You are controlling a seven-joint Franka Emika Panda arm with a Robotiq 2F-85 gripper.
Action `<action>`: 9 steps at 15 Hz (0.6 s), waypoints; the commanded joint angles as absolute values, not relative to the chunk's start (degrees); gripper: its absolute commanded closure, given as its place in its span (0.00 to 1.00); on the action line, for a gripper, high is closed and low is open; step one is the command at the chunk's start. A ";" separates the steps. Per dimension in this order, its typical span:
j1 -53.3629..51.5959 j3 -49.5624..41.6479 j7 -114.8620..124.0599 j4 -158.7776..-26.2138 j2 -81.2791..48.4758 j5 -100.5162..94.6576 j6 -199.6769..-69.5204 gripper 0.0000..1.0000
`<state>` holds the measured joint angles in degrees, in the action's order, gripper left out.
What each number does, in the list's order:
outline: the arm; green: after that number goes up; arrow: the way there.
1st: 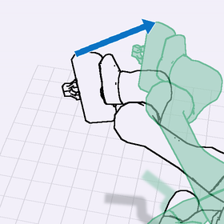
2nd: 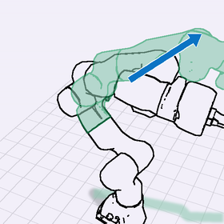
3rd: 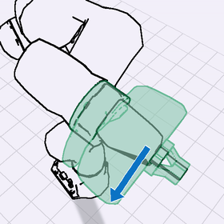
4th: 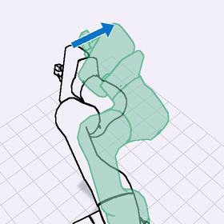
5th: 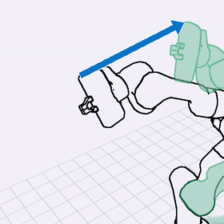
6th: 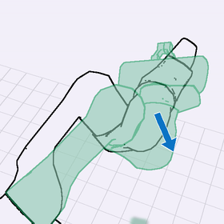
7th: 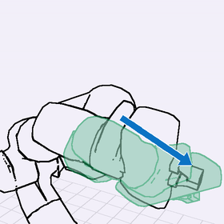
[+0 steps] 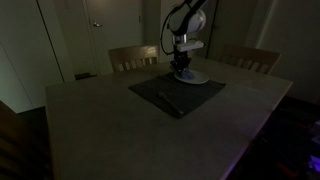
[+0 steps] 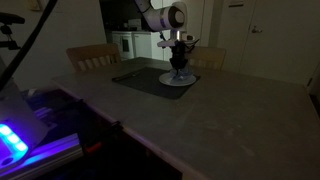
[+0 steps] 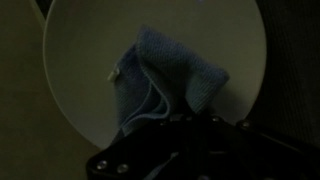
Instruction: Pick up the towel, wipe the plate with it and put the towel back on the table.
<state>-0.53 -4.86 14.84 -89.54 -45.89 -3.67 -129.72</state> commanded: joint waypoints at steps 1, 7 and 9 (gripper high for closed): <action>4.91 0.24 6.80 -98.96 -40.77 4.34 -137.92 0.98; 13.78 8.24 -9.83 -105.39 -37.64 19.23 -138.51 0.98; 11.51 4.72 -6.37 -106.12 -36.55 16.82 -135.17 0.98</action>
